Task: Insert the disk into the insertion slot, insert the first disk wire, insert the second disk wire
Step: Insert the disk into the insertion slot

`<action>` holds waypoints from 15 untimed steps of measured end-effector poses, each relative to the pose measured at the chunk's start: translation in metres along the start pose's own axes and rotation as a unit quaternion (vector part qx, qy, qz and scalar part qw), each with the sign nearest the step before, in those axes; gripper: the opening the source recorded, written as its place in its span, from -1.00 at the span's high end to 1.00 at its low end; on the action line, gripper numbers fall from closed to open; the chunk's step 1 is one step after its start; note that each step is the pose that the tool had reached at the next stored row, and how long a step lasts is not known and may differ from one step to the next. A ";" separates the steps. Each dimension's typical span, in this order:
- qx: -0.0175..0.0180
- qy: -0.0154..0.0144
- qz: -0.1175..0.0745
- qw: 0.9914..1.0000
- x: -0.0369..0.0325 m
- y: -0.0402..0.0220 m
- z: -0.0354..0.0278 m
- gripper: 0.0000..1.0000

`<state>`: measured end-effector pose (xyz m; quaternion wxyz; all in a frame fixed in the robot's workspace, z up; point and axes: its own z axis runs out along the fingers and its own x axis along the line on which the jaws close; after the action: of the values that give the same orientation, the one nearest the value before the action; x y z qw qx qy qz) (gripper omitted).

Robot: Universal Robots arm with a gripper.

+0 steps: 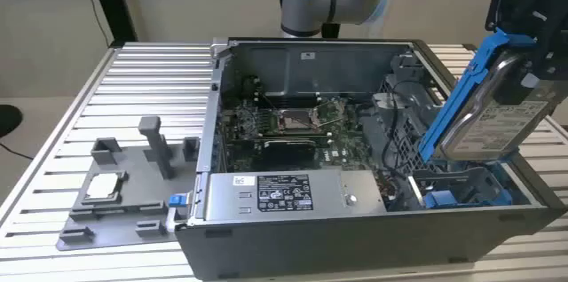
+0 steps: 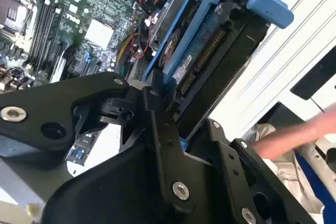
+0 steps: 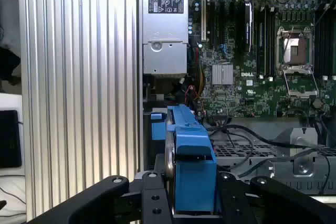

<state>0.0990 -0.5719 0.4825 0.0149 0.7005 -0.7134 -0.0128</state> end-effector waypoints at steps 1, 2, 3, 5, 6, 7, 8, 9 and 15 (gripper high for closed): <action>0.000 0.000 0.000 1.000 0.0000 0.0001 0.0000 1.00; 0.000 0.000 0.000 1.000 0.0000 0.0005 0.0000 1.00; 0.000 0.000 0.000 1.000 0.0000 0.0010 0.0000 1.00; 0.000 0.000 0.000 1.000 0.0000 0.0013 0.0000 1.00; 0.000 0.000 0.000 1.000 0.0000 0.0014 0.0001 1.00; 0.000 0.000 0.000 1.000 0.0000 0.0015 0.0001 1.00; 0.000 0.000 0.000 1.000 0.0000 0.0017 0.0001 1.00; 0.000 0.000 0.000 1.000 0.0000 0.0017 0.0001 1.00; 0.000 -0.001 0.000 1.000 0.0000 0.0016 0.0035 1.00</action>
<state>0.0972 -0.5719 0.4791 0.0140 0.7005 -0.7133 -0.0137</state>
